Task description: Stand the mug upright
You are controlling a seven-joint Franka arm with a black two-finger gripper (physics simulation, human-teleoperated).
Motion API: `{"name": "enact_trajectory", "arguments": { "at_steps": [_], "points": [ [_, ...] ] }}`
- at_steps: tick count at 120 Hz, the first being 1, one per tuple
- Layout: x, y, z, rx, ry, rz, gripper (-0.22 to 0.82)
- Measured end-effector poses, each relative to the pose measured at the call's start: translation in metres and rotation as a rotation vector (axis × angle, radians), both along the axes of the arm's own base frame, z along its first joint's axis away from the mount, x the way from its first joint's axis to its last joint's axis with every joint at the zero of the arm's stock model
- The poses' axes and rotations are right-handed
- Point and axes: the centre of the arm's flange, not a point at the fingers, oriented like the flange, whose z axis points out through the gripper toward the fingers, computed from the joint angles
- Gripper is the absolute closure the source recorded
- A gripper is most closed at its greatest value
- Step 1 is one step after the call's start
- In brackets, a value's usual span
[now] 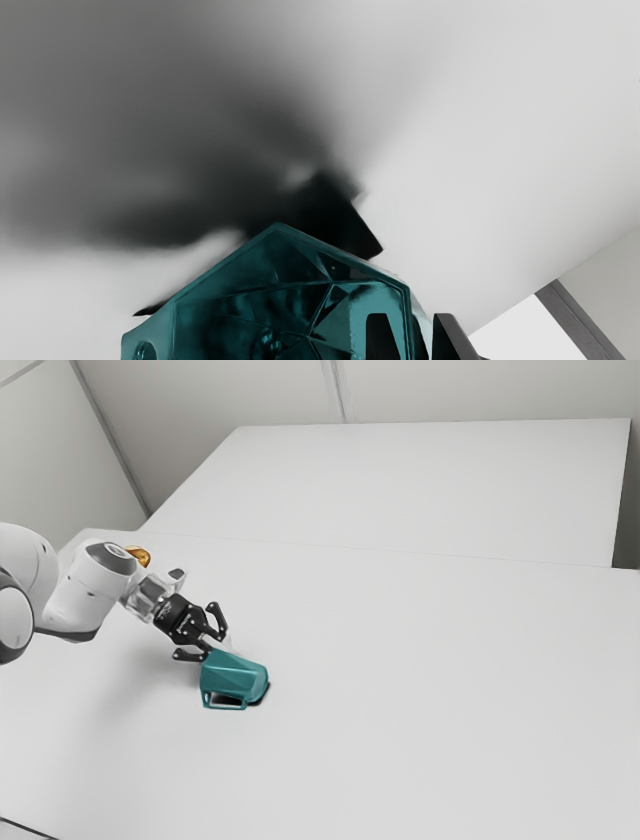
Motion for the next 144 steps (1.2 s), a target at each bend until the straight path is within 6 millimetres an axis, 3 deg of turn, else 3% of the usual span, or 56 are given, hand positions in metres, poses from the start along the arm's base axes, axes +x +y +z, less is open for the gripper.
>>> {"name": "enact_trajectory", "arguments": {
  "at_steps": [40, 73, 98, 117, 144],
  "points": [
    [0.015, -0.027, 0.018, 0.020, -0.030, -0.058, 0.76],
    [0.027, -0.076, 0.087, 0.242, -0.155, -0.255, 0.77],
    [0.034, -0.121, 0.132, 0.537, -0.272, -0.486, 0.77],
    [0.039, -0.137, 0.141, 0.722, -0.340, -0.601, 0.77],
    [0.035, -0.161, 0.141, 0.800, -0.375, -0.617, 0.78]
  ]
}}
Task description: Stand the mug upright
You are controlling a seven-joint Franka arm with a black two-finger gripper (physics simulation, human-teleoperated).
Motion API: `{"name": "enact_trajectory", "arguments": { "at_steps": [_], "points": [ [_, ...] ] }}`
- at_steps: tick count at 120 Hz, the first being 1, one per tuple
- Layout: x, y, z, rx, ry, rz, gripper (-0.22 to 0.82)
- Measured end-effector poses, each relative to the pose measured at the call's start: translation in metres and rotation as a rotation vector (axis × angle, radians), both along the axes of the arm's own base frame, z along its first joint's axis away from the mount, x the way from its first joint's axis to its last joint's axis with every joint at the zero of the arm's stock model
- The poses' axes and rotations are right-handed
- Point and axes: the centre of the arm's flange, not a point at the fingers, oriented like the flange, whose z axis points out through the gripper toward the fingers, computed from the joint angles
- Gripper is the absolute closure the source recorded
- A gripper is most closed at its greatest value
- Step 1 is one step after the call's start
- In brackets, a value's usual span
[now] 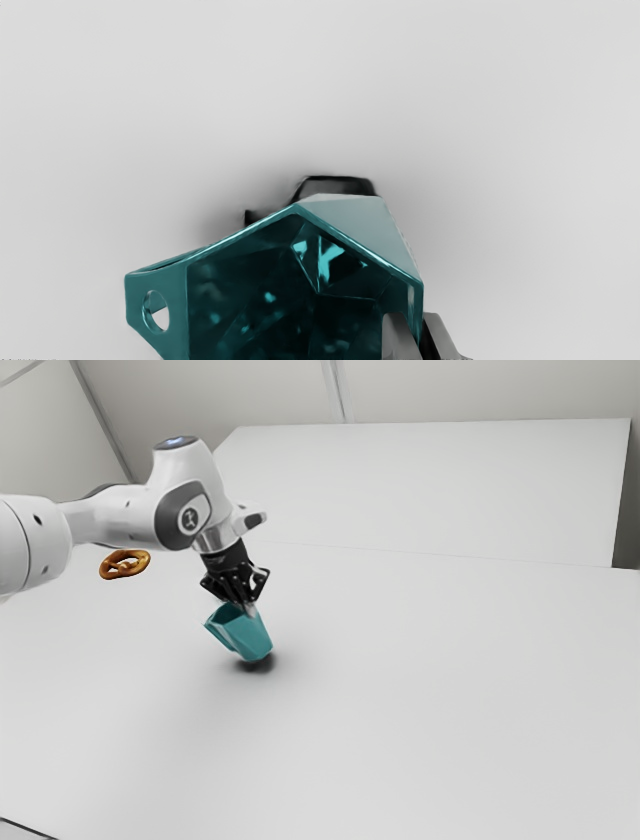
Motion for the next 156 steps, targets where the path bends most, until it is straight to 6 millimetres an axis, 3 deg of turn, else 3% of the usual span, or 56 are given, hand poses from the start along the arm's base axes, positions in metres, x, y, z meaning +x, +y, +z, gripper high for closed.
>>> {"name": "enact_trajectory", "arguments": {
  "at_steps": [71, 91, 103, 117, 144, 156],
  "points": [
    [0.001, -0.010, -0.037, 0.001, 0.010, 0.133, 0.78],
    [0.000, -0.011, -0.031, 0.005, 0.003, 0.151, 0.42],
    [0.000, -0.014, -0.020, 0.006, -0.016, 0.158, 0.26],
    [-0.003, -0.016, -0.001, 0.010, -0.037, 0.161, 0.15],
    [-0.004, -0.014, 0.049, 0.038, -0.074, 0.126, 0.05],
    [0.002, -0.012, 0.083, 0.076, -0.103, 0.088, 0.03]
  ]
}}
